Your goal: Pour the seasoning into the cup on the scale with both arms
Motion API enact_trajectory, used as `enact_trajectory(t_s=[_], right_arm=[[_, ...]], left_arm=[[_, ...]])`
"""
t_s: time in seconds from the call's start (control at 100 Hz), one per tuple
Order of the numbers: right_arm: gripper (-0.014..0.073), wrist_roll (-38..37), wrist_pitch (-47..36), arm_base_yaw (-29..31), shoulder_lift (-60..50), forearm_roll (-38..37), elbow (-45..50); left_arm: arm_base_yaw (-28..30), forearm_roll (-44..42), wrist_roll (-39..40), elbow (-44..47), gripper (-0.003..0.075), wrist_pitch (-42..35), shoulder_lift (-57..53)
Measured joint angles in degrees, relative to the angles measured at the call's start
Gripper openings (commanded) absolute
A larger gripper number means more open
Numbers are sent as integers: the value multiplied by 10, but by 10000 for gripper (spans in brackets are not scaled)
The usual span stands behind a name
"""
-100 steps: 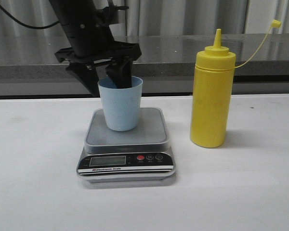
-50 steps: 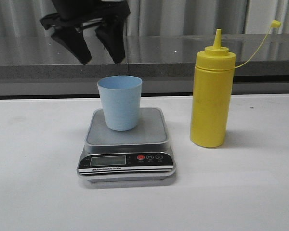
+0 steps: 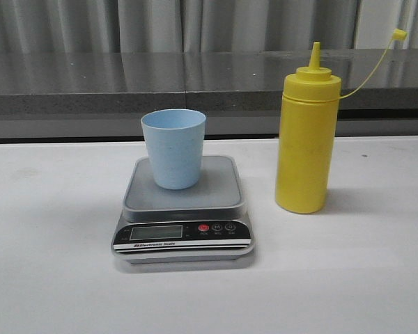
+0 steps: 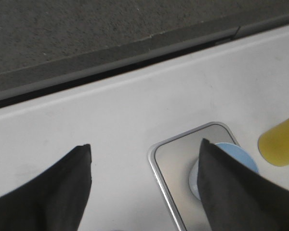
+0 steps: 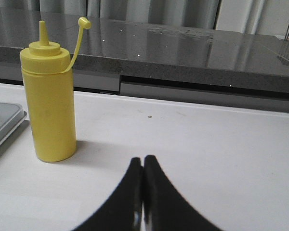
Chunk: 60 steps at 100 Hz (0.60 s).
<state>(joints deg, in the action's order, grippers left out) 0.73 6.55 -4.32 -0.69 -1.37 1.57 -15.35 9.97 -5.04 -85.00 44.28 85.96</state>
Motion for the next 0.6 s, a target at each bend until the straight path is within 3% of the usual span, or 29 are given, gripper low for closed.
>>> enact_trajectory(t_s=[0.37,0.6], right_arm=[[-67,0,0,0,0,0,0],[-67,0,0,0,0,0,0]], left_arm=[[10,3,0,324,440,-246,-263],[10,4,0,498,440,-337,-422]])
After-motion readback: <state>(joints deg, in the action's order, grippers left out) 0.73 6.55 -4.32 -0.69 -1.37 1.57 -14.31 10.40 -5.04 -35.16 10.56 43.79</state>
